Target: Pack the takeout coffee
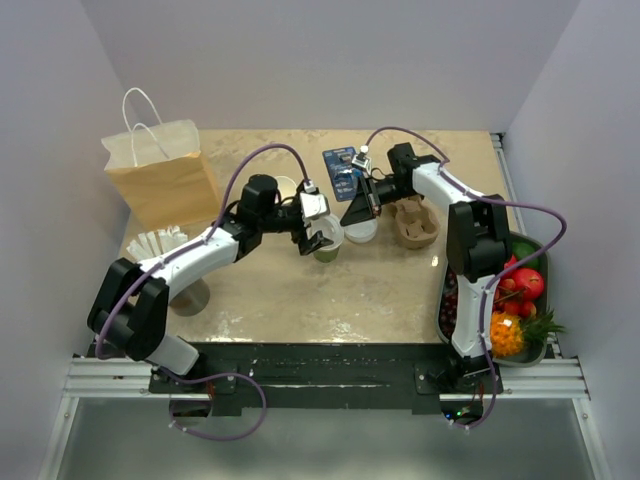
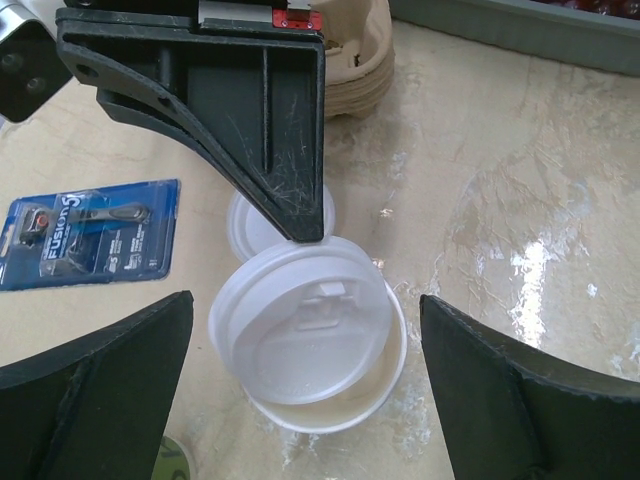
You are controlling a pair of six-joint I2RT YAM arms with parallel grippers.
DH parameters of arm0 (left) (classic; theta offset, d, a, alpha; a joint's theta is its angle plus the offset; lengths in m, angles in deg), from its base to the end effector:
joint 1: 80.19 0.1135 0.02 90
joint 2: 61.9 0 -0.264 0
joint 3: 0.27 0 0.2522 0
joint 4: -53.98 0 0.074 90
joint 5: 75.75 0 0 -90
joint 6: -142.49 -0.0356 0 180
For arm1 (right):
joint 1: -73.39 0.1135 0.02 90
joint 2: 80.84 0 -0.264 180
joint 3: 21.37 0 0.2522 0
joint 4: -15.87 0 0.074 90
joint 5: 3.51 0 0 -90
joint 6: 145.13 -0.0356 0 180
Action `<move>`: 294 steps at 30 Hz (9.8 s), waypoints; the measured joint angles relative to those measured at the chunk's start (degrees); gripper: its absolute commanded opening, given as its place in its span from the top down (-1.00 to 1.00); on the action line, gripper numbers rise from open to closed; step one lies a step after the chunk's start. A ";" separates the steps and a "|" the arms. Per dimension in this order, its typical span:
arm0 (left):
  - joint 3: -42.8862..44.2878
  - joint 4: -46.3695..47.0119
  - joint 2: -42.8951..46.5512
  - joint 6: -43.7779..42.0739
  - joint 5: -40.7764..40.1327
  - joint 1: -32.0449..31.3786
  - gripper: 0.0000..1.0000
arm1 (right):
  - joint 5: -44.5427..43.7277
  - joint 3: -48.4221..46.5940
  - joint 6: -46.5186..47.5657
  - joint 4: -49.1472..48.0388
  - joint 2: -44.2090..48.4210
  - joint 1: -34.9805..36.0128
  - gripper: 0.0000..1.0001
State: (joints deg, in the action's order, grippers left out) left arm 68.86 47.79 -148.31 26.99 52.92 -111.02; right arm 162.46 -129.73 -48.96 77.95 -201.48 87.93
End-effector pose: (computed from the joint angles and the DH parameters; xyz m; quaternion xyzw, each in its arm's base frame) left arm 0.2785 -0.1921 0.2615 0.5325 0.6098 -0.3006 0.5041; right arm 0.4010 0.1397 0.2074 -0.2227 0.7531 0.6159 0.0625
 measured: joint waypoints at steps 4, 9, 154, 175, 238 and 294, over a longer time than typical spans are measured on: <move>0.02 0.00 -0.46 0.00 0.17 -0.11 -0.98 | -0.22 0.15 -0.11 -0.04 0.00 -0.04 0.64; 0.04 -0.79 -1.33 -0.02 0.37 -0.11 -0.99 | -0.42 0.13 -0.13 -0.02 -0.42 -0.04 0.61; -1.92 -23.08 4.57 -24.61 3.52 2.10 -0.93 | -42.99 -0.50 6.84 -6.62 8.48 10.97 0.57; -3.54 -22.27 4.66 -24.39 3.04 2.10 -0.92 | -41.92 0.28 7.08 -5.44 8.63 13.90 0.56; -9.33 -26.60 13.94 -24.06 -0.15 2.21 -0.78 | -44.57 -1.27 5.11 -5.35 11.21 18.82 0.15; -1.73 -16.15 1.77 36.96 -0.90 16.22 -0.77 | -37.38 -0.90 -0.48 -7.02 8.13 16.55 -0.60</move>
State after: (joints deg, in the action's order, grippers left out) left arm 67.14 31.64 -146.54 63.95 52.03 -94.81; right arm 125.08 -130.63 -49.44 70.93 -193.35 104.48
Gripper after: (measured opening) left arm 0.896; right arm 0.809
